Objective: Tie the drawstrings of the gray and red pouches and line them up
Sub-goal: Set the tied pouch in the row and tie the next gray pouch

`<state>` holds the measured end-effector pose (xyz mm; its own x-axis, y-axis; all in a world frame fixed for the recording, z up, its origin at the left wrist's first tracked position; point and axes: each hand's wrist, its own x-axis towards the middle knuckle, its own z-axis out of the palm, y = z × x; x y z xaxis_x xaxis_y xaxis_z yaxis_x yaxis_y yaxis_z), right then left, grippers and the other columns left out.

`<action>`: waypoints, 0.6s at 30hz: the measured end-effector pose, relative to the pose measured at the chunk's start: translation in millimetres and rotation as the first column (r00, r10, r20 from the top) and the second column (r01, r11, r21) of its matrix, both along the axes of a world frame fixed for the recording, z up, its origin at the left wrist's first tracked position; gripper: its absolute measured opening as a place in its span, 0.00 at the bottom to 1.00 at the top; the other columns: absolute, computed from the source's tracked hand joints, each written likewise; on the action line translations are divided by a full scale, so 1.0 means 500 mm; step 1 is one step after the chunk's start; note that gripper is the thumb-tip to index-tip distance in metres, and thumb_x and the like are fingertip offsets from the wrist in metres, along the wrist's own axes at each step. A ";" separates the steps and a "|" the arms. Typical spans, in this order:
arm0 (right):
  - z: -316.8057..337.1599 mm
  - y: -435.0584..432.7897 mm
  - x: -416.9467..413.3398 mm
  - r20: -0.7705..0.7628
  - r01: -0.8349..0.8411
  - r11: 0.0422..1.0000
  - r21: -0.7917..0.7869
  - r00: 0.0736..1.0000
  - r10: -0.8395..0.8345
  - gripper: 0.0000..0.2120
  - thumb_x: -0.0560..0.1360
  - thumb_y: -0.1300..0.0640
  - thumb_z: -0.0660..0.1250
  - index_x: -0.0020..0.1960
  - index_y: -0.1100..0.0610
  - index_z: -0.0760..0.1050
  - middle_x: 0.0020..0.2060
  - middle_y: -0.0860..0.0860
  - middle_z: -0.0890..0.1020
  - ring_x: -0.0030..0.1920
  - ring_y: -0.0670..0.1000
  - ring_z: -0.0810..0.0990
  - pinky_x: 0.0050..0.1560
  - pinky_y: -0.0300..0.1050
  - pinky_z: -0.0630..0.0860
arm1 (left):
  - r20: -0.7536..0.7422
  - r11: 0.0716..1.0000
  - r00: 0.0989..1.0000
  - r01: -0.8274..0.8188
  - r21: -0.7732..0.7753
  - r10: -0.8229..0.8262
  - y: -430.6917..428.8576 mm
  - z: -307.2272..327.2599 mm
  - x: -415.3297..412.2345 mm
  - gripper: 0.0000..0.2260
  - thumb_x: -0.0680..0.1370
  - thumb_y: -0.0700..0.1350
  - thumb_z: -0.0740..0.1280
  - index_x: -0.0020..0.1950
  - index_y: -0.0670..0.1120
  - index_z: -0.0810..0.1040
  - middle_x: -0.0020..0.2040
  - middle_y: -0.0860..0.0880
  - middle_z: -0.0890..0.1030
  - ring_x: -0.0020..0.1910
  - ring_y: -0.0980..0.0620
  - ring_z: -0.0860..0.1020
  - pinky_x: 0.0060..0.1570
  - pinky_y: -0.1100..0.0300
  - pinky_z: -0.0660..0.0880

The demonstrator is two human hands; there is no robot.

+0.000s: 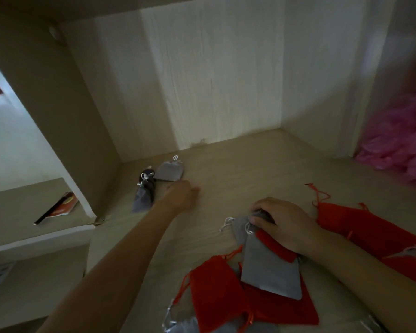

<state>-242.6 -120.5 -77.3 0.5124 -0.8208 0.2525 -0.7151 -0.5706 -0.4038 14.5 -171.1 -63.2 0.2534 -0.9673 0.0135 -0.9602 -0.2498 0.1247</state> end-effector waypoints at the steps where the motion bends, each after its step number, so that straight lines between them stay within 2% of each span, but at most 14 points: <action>1: -0.001 0.001 0.000 0.003 0.001 1.000 0.000 1.000 -0.001 0.17 0.78 0.44 0.59 0.61 0.53 0.74 0.56 0.49 0.77 0.54 0.47 0.75 0.54 0.39 0.69 | -0.012 1.000 1.000 -0.019 0.011 0.019 -0.002 0.000 -0.003 0.20 0.82 0.52 0.53 0.62 0.38 0.72 0.59 0.40 0.76 0.60 0.40 0.73 0.53 0.56 0.68; 4: -0.005 -0.001 0.000 0.014 0.001 1.000 0.000 1.000 -0.001 0.16 0.78 0.44 0.59 0.59 0.52 0.75 0.54 0.47 0.77 0.52 0.46 0.74 0.51 0.38 0.69 | 0.007 0.999 1.000 0.019 -0.037 -0.019 -0.018 -0.010 0.001 0.20 0.82 0.51 0.51 0.65 0.39 0.70 0.62 0.39 0.74 0.61 0.39 0.72 0.57 0.54 0.70; 7: -0.004 -0.002 0.001 0.004 -0.006 1.000 0.003 1.000 0.006 0.15 0.78 0.44 0.59 0.58 0.51 0.75 0.54 0.47 0.77 0.51 0.45 0.74 0.51 0.38 0.69 | -0.010 0.985 0.998 -0.062 -0.163 0.061 -0.029 0.001 0.016 0.24 0.79 0.54 0.58 0.70 0.40 0.66 0.68 0.36 0.68 0.67 0.38 0.66 0.65 0.49 0.64; 10: -0.005 -0.001 0.000 0.000 -0.010 1.000 -0.001 1.000 0.010 0.15 0.78 0.45 0.60 0.58 0.52 0.75 0.54 0.47 0.77 0.52 0.46 0.74 0.52 0.39 0.69 | 0.027 0.993 0.997 -0.064 -0.101 0.067 -0.042 -0.007 0.041 0.25 0.79 0.55 0.56 0.72 0.43 0.64 0.71 0.36 0.65 0.69 0.38 0.63 0.69 0.47 0.60; 12: -0.004 0.000 0.000 0.005 -0.010 1.000 0.000 1.000 0.010 0.15 0.78 0.45 0.60 0.58 0.52 0.75 0.54 0.47 0.77 0.53 0.47 0.74 0.53 0.39 0.69 | 0.060 0.999 0.997 -0.046 -0.026 0.047 -0.037 -0.014 0.042 0.20 0.81 0.51 0.55 0.69 0.41 0.68 0.69 0.36 0.67 0.68 0.37 0.65 0.68 0.47 0.62; 14: -0.005 -0.002 0.001 0.011 -0.009 1.000 -0.010 1.000 0.009 0.15 0.78 0.45 0.60 0.58 0.52 0.75 0.54 0.48 0.78 0.53 0.47 0.74 0.52 0.38 0.68 | 0.147 1.000 0.989 -0.024 -0.018 0.026 -0.031 -0.016 0.030 0.16 0.80 0.45 0.56 0.63 0.40 0.74 0.65 0.37 0.71 0.65 0.37 0.68 0.64 0.48 0.65; 16: -0.005 -0.003 0.002 0.030 -0.003 1.000 -0.006 1.000 0.003 0.15 0.79 0.46 0.60 0.60 0.53 0.75 0.56 0.48 0.78 0.55 0.47 0.74 0.54 0.40 0.69 | 0.170 1.000 0.985 -0.011 0.004 0.010 -0.032 -0.017 0.020 0.16 0.79 0.46 0.56 0.61 0.41 0.76 0.63 0.37 0.73 0.63 0.37 0.69 0.62 0.48 0.66; 18: -0.001 0.000 0.006 0.052 -0.013 1.000 -0.006 0.999 0.013 0.16 0.79 0.46 0.60 0.62 0.52 0.74 0.57 0.48 0.78 0.56 0.47 0.75 0.57 0.40 0.70 | 0.130 0.999 0.991 -0.035 -0.037 0.040 -0.037 -0.021 0.015 0.19 0.80 0.50 0.52 0.64 0.42 0.74 0.64 0.34 0.70 0.63 0.35 0.68 0.62 0.46 0.66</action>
<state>-239.8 -120.4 -77.9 0.5089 -0.8129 0.2832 -0.6861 -0.5817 -0.4369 22.0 -189.6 -73.9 0.2832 -0.9556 0.0816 -0.9589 -0.2835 0.0080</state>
